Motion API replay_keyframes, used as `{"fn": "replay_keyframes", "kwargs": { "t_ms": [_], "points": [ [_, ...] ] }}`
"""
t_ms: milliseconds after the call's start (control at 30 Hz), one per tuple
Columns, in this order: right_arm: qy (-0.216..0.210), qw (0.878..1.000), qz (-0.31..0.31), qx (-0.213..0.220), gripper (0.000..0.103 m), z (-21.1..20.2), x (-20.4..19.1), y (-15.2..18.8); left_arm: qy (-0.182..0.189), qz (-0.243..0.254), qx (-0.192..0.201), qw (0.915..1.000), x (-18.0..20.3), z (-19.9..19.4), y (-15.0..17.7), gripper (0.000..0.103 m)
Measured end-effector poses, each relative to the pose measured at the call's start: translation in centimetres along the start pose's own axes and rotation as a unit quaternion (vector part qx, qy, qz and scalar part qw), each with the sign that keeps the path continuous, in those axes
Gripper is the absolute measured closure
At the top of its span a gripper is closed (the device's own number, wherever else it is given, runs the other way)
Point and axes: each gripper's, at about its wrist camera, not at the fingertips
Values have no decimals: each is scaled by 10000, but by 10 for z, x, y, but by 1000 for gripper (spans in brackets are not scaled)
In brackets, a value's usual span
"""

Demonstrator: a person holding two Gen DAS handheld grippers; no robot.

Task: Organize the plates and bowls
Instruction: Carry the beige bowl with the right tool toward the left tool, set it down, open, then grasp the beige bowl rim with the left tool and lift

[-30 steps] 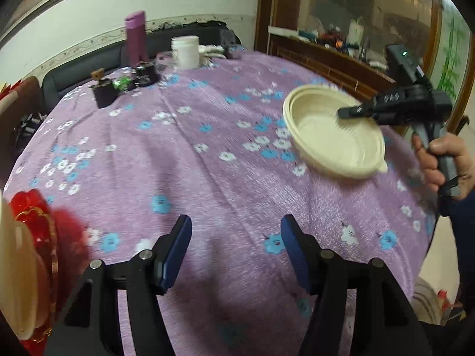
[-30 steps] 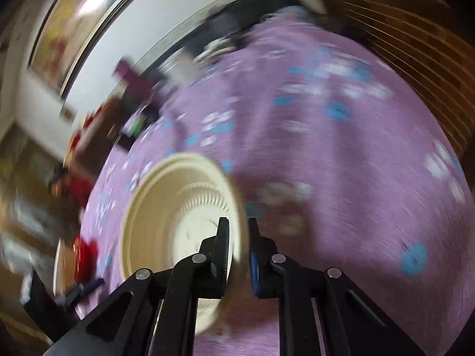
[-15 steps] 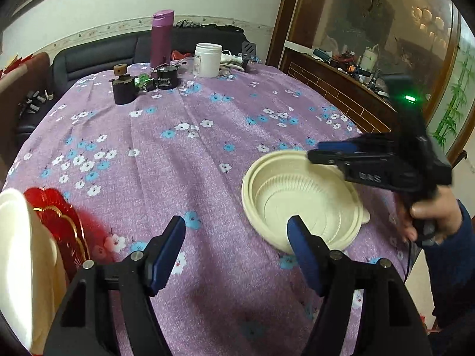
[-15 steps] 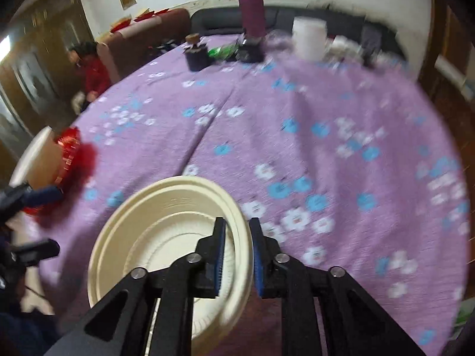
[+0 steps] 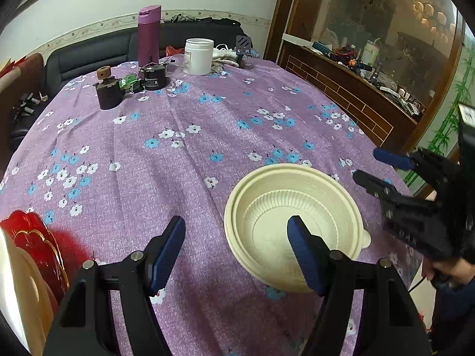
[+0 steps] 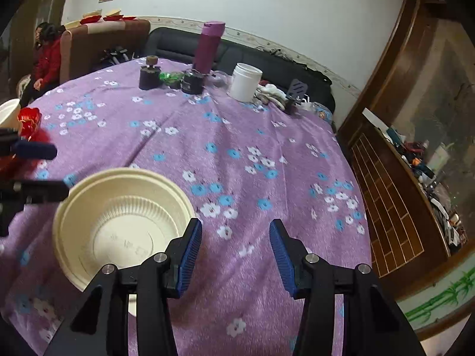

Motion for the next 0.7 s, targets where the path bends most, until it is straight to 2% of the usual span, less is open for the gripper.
{"fn": "replay_keyframes", "kwargs": {
  "t_ms": [233, 533, 600, 700],
  "points": [
    [170, 9999, 11, 15, 52, -5, -3, 8, -118, 48, -80, 9999, 0, 10, 0, 33],
    [6, 9996, 289, 38, 50, -10, 0, 9, -27, -93, -179, 9998, -6, 24, -6, 33],
    [-81, 9990, 427, 50, 50, -12, 3, 10, 17, -117, -221, 9997, -7, 28, -8, 34],
    [-634, 9919, 1099, 32, 50, -16, 20, 14, 95, -141, -317, 9994, -8, 35, -10, 47]
  ]
}}
Point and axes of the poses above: each gripper's, at about its wrist camera, not at the fingertips, and z roughly the way its jaws point, x to its right, y to its underside, and after that the axes turned 2 degrees about x, right-handed
